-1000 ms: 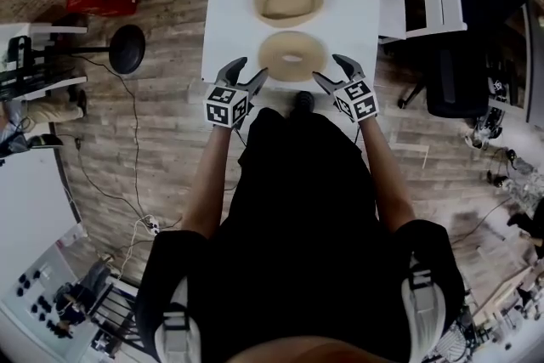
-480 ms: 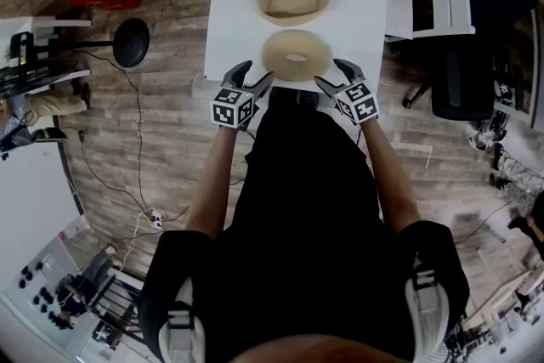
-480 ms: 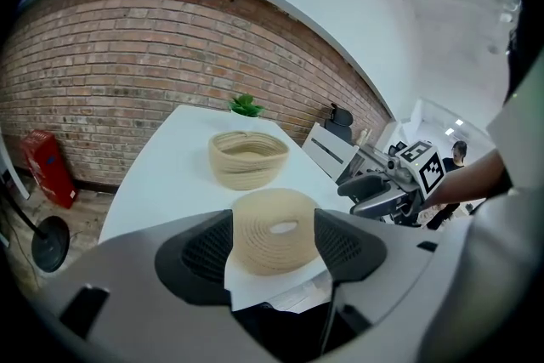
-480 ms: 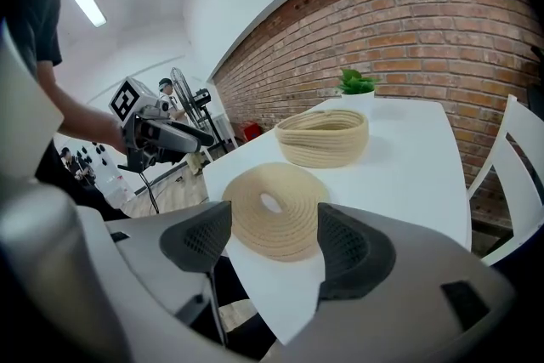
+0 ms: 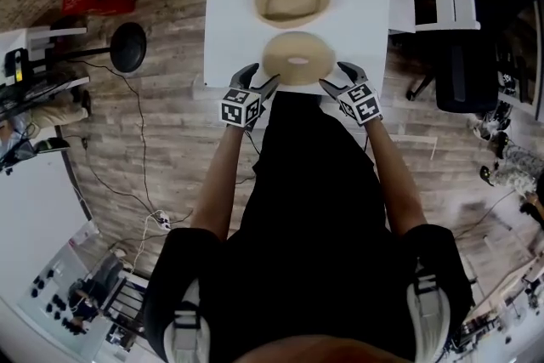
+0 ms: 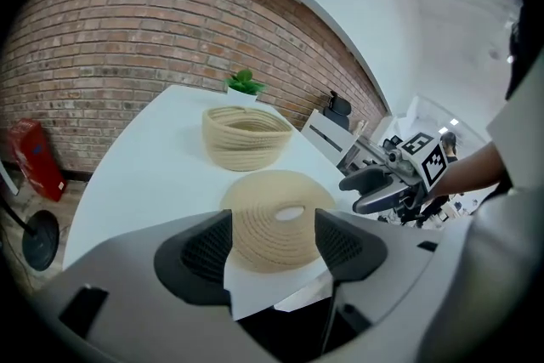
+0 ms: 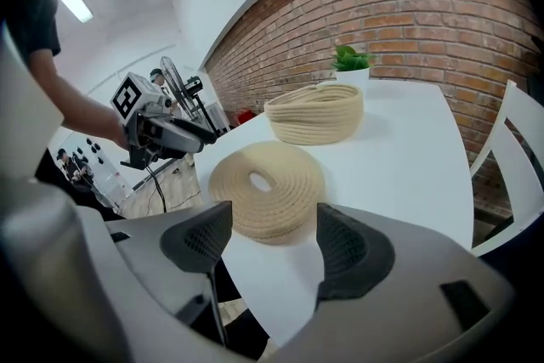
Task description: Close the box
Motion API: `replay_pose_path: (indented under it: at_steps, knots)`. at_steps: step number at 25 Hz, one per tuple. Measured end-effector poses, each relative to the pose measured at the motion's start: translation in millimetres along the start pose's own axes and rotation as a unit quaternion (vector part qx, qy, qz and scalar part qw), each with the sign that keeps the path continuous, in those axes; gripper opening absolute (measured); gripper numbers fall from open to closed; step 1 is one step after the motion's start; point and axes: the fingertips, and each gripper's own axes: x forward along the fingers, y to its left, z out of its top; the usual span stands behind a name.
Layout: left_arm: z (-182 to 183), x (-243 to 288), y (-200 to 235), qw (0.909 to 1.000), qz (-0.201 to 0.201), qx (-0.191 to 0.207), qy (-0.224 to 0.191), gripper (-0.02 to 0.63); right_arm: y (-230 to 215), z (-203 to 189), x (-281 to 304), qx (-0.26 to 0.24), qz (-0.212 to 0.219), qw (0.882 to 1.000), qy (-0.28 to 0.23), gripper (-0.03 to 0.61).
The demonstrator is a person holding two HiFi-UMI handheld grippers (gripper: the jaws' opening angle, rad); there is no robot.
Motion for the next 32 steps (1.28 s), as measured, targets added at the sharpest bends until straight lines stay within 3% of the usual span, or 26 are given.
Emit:
replay_pose_path:
  at_steps: [7, 14, 19, 24, 32]
  knots:
    - [-16.7, 18.3, 22.8, 0.9994, 0.001, -0.031, 0.013, 0.305, -3.9, -4.9, 14.3, 0.071, -0.003, 0.997, -0.015, 0.304]
    - [-25.6, 30.8, 37.0, 0.9985, -0.004, -0.05, 0.022, 0.305, -15.1, -16.2, 28.1, 0.17, -0.015, 0.985, -0.031, 0.288]
    - [-29.1, 44.4, 37.4, 0.9979, -0.013, -0.049, 0.039, 0.305, -16.3, -21.6, 35.8, 0.185, -0.018, 0.982, -0.021, 0.268]
    - [-33.3, 49.7, 39.4, 0.9974, 0.022, -0.025, 0.064, 0.301, -20.8, -19.5, 38.5, 0.181, -0.048, 0.982, -0.018, 0.216]
    - [-33.6, 52.0, 34.3, 0.9962, 0.022, -0.006, 0.084, 0.281, -20.8, -18.7, 40.1, 0.173, -0.052, 0.984, -0.005, 0.216]
